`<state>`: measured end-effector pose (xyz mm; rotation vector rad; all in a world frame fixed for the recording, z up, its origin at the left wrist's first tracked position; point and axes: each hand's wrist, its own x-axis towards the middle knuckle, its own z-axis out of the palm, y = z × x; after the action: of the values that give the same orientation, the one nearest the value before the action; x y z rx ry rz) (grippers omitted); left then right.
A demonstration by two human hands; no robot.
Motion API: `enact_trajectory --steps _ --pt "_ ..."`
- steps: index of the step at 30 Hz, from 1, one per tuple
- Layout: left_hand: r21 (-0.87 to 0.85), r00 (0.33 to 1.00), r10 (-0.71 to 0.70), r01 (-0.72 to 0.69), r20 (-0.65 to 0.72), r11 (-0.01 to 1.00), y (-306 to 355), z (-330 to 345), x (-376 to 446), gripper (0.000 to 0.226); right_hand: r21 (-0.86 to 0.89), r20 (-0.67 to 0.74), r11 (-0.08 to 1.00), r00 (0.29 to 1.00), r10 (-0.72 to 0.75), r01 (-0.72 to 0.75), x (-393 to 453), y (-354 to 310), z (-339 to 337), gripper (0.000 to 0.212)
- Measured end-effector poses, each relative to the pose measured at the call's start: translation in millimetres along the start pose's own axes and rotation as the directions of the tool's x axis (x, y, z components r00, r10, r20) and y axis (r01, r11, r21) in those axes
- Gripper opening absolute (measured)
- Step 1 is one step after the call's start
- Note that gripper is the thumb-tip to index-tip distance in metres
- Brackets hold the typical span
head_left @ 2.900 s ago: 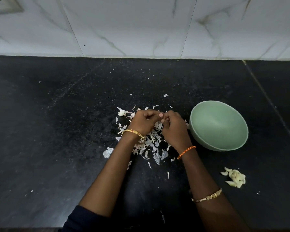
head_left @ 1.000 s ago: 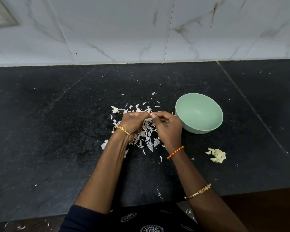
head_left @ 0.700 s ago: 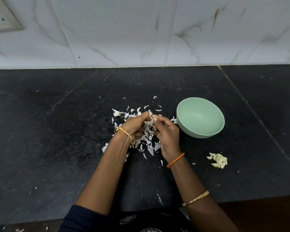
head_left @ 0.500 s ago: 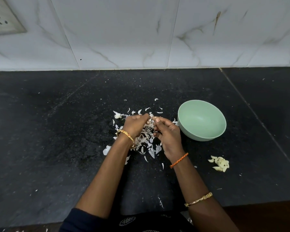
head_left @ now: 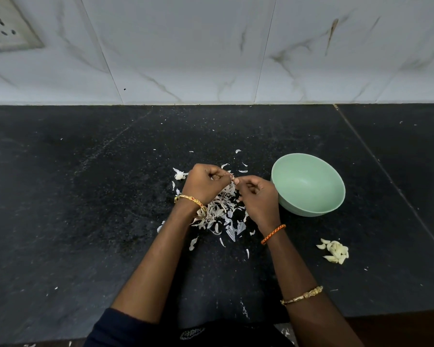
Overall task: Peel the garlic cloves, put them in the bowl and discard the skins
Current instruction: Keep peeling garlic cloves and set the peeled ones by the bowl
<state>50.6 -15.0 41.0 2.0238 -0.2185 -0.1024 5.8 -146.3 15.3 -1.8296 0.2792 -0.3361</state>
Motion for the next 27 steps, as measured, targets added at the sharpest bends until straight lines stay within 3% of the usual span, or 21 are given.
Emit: enact_trajectory --steps 7,12,19,27 --pt "0.242 0.981 0.194 -0.183 -0.022 0.953 -5.7 -1.6 -3.3 0.005 -0.207 0.059 0.965 0.986 -0.155 0.163 0.4 -2.5 -0.8 0.010" --pt "0.327 0.943 0.329 -0.293 -0.060 0.899 -6.8 4.5 -6.3 0.007 -0.234 0.035 0.955 0.983 -0.179 0.182 -0.6 -8.9 4.1 0.011" --pt "0.443 0.911 0.406 -0.334 -0.076 0.832 -7.2 9.8 -8.3 0.011 -0.226 -0.004 0.959 0.984 -0.178 0.173 -2.7 -12.6 7.7 0.013" --pt "0.379 0.923 0.383 -0.338 -0.048 0.861 -8.2 -3.5 -2.9 0.013 -0.142 0.048 0.977 0.987 -0.151 0.157 -1.2 -13.2 2.3 0.009"
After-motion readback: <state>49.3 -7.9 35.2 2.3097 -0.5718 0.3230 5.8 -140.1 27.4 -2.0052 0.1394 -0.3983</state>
